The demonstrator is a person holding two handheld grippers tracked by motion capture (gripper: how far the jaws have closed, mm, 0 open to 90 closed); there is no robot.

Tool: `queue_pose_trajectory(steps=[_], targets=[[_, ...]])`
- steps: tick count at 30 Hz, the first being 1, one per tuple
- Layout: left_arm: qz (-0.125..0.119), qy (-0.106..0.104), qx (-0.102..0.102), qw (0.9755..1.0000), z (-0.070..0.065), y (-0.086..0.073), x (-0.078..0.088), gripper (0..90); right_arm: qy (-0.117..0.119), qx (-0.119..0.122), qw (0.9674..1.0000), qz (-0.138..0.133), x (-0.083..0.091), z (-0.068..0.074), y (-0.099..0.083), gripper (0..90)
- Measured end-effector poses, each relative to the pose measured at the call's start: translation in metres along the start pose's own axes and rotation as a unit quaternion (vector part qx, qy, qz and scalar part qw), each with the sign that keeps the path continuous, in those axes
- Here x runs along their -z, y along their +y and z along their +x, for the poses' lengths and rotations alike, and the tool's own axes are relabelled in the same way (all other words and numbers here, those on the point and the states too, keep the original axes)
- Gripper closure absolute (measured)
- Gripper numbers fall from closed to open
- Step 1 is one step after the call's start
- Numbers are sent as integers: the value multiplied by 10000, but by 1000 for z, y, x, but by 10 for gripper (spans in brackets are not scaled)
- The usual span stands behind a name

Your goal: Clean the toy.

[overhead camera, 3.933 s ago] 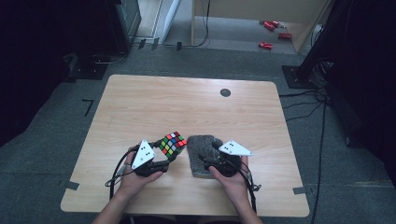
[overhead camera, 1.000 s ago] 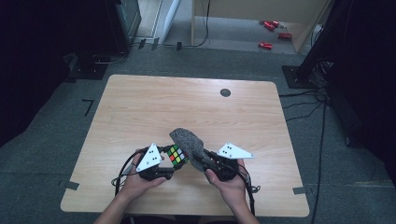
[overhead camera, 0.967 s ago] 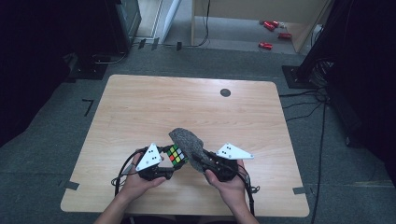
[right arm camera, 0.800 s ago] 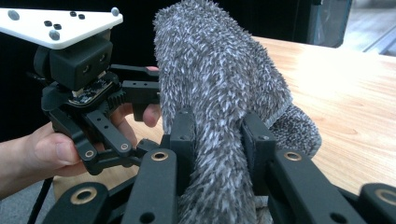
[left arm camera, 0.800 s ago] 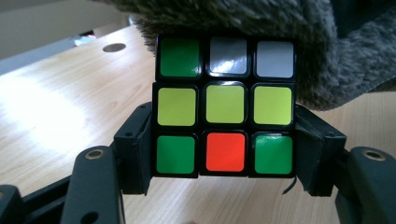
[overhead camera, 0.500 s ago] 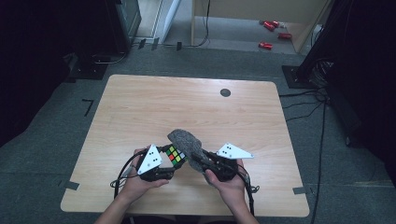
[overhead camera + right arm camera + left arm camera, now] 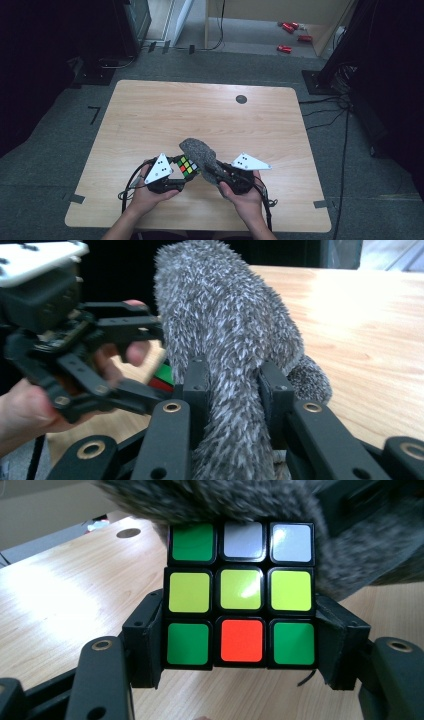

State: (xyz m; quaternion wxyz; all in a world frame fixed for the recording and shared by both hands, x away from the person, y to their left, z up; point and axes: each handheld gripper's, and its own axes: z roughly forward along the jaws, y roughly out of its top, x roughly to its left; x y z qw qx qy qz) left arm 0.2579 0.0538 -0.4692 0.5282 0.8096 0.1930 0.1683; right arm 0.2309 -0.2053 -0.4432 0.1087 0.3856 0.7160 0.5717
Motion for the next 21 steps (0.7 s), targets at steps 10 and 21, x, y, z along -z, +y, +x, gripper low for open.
queue_pose_trajectory(steps=[10,21], targets=[[-261,-93,-64,9996,-2,4,3,349,-159,-47,9999,-20,5,-8,-1,720],[-111,-54,-216,9997,-6,4,1,349,109,12,9999,-92,4,1,5,717]])
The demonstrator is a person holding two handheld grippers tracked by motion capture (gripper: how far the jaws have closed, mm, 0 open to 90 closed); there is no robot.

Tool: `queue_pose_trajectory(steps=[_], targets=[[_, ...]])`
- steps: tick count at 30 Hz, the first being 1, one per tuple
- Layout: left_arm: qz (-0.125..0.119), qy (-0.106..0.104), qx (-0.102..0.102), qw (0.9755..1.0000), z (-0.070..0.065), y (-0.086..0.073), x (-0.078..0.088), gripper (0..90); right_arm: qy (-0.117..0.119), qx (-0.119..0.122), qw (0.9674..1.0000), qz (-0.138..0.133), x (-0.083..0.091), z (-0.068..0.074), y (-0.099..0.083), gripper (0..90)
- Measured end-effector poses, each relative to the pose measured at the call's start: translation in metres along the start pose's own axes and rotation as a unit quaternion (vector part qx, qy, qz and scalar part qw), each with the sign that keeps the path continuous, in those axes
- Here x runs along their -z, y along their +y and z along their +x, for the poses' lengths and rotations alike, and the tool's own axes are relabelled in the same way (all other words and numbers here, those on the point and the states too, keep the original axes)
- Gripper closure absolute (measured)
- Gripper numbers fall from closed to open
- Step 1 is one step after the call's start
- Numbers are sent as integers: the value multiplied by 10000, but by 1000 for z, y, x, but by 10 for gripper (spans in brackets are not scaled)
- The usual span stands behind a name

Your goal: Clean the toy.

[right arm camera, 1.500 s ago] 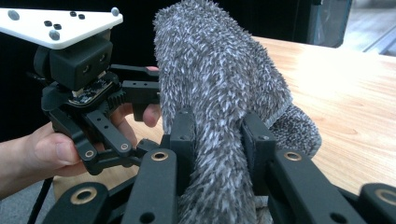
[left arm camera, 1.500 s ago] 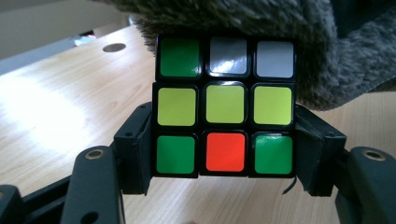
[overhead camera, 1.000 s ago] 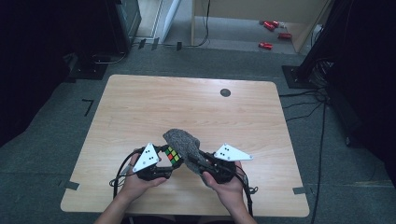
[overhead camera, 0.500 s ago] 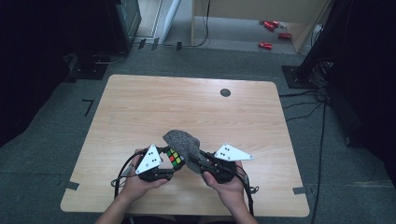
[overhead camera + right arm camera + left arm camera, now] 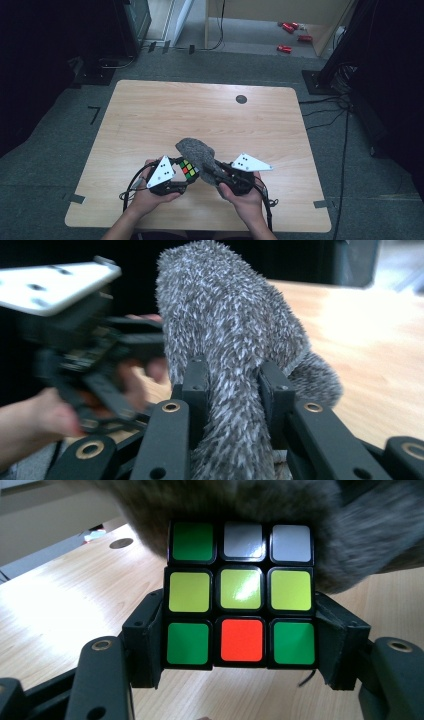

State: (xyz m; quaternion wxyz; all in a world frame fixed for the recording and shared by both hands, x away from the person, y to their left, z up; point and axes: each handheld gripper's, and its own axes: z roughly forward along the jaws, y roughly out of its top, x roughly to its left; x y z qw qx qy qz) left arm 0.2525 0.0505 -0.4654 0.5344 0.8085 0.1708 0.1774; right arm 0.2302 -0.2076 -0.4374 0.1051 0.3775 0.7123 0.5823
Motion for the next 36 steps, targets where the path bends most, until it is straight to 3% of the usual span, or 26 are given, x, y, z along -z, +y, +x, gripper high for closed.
queue_pose_trajectory(steps=[2,5,9,11,13,15,16,17,22,24,27,30,33,36], targets=[[2,5,6,10000,0,0,0,349,-98,-279,9995,89,-1,-12,-6,718],[53,18,4,10000,0,0,-1,349,-122,-288,9995,94,-1,-12,-6,718],[329,222,-131,9991,-3,1,-5,349,-78,177,9998,29,0,8,1,715],[534,436,-278,9972,-9,3,-8,349,-222,574,9981,98,-2,20,3,712],[809,561,-461,9941,-15,9,-11,349,-402,1039,9935,224,-5,31,3,708],[1028,697,-572,9906,-19,12,-14,349,-532,1488,9866,416,-11,39,0,699],[1174,760,-619,9882,-20,13,-16,349,-680,1726,9815,476,-14,42,-3,697],[1247,755,-623,9874,-20,13,-17,349,-781,1916,9766,580,-17,44,-5,697],[1574,778,-575,9828,-24,17,-23,349,-762,2013,9734,789,-21,45,-9,705],[1664,802,-607,9809,-25,17,-24,349,-772,2149,9698,863,-24,48,-11,707],[1705,730,-549,9811,-23,16,-23,350,-837,2354,9635,963,-27,52,-14,708],[1635,703,-481,9829,-23,17,-23,351,-892,2331,9639,934,-26,50,-13,715],[1642,693,-510,9827,-23,15,-23,351,-1111,2243,9641,882,-23,44,-10,717],[1629,686,-508,9830,-23,14,-24,351,-1131,2104,9670,888,-21,39,-10,716]])
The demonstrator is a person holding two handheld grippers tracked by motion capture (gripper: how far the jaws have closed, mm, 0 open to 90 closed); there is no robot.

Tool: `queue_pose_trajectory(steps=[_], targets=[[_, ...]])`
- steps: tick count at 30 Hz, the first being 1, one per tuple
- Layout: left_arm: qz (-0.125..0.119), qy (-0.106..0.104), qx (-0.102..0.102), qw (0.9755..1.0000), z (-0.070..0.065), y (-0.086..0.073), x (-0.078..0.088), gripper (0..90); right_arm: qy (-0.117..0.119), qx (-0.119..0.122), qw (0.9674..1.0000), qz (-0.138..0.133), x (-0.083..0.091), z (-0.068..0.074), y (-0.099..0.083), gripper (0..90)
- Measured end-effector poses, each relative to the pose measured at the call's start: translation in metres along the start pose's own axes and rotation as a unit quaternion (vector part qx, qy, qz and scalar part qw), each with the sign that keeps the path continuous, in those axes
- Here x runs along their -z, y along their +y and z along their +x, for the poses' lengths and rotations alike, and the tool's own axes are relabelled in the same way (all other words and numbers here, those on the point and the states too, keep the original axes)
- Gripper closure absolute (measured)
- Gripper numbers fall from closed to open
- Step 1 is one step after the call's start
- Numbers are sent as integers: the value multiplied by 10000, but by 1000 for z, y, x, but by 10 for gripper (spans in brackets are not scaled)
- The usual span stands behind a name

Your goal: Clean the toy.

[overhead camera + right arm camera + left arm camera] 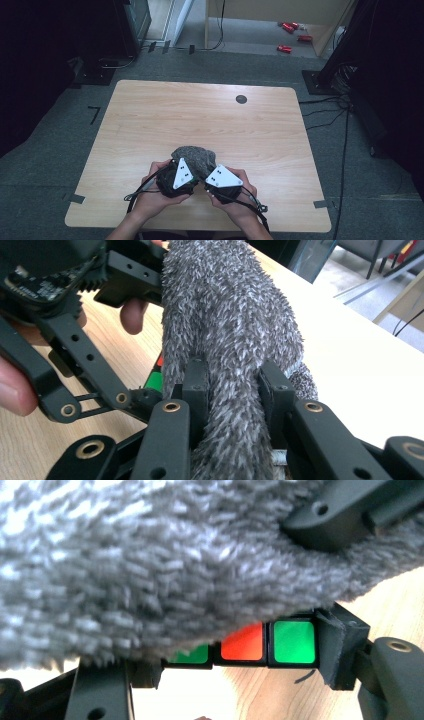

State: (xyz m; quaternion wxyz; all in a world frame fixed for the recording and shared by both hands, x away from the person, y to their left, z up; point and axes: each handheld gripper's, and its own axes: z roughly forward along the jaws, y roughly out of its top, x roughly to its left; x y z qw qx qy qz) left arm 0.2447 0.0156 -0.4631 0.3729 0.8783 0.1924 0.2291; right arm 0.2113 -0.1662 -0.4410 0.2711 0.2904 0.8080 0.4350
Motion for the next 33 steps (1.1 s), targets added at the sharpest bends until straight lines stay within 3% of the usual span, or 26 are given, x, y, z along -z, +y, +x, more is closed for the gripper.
queue_pose_trajectory(steps=[2,5,7,11,14,18,25,27,30,33], targets=[[-42,-5,10,10000,1,0,1,352,-31,13,10000,-9,0,-1,0,715],[-128,-65,61,9999,5,-1,4,352,-42,-183,9998,-74,3,-9,0,716],[-381,-247,151,9989,9,-2,9,351,-52,-468,9988,-101,5,-17,-2,717],[-1019,-548,320,9928,16,-7,18,351,526,-1143,9910,-451,9,-35,-7,723],[-1376,-621,283,9881,19,-9,25,351,686,-1403,9863,-532,10,-42,-9,725],[-1553,-642,248,9855,21,-10,32,351,755,-1645,9821,-520,7,-47,-15,724],[-1704,-750,306,9820,24,-13,34,351,729,-1694,9819,-440,5,-48,-17,722],[-1669,-772,294,9825,24,-14,32,351,706,-1694,9820,-446,6,-47,-15,723],[-1501,-726,199,9858,21,-13,27,351,844,-1668,9805,-607,11,-44,-11,722],[-1509,-729,192,9857,19,-13,27,351,826,-1413,9840,-702,15,-37,-3,721]])
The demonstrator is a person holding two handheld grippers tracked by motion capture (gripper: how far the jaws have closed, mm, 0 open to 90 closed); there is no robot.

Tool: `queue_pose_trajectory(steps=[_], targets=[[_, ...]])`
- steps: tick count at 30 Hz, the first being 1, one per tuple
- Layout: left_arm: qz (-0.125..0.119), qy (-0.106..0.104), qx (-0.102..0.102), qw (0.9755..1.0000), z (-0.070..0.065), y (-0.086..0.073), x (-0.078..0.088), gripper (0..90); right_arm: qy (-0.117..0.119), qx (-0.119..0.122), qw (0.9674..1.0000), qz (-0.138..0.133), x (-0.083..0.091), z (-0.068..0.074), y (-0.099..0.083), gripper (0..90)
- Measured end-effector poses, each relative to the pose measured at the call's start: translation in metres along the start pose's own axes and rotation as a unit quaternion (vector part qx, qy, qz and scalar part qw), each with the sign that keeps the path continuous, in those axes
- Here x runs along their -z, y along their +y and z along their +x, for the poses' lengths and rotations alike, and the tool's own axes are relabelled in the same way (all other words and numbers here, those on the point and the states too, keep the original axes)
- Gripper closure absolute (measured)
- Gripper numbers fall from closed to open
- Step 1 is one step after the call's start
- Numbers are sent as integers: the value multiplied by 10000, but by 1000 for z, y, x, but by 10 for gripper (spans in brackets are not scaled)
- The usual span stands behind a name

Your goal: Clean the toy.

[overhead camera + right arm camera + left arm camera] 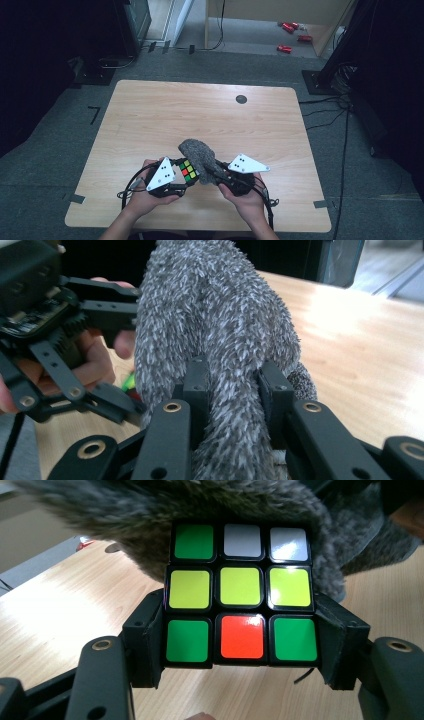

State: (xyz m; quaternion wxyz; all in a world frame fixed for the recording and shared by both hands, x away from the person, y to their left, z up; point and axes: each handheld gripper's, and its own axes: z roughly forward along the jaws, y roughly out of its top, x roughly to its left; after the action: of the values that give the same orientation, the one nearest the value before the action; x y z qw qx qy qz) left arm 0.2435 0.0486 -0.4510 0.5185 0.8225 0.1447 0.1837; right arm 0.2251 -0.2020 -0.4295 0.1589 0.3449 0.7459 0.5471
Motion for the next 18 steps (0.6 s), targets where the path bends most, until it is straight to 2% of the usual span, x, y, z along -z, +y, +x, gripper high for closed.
queue_pose_trajectory(steps=[1,3,5,7,9,11,14,16,17,18], targets=[[-42,-14,17,10000,0,1,1,351,-19,36,10000,-7,0,1,1,721],[-149,-54,77,9998,2,2,4,351,5,-47,10000,-38,1,-3,-1,721],[-224,-76,116,9997,3,2,6,351,-106,-93,9999,34,-2,-8,-6,721],[-252,-78,151,9995,5,2,7,351,-172,-241,9995,131,-4,-14,-11,721],[-256,-87,181,9995,6,1,7,351,-178,-279,9994,141,-4,-14,-11,722],[-186,-90,180,9996,6,0,5,351,-220,-214,9994,134,-4,-11,-9,722],[27,-53,86,9999,3,-3,-1,351,13,-152,9999,2,-2,-2,-3,722],[7,-44,100,9999,3,-2,-1,351,-66,34,10000,12,-1,4,0,722],[-27,-52,103,9999,3,-1,0,351,-70,62,10000,5,-1,3,0,721],[-67,-55,112,9999,3,0,2,351,-16,-12,10000,-29,-1,2,0,721]])
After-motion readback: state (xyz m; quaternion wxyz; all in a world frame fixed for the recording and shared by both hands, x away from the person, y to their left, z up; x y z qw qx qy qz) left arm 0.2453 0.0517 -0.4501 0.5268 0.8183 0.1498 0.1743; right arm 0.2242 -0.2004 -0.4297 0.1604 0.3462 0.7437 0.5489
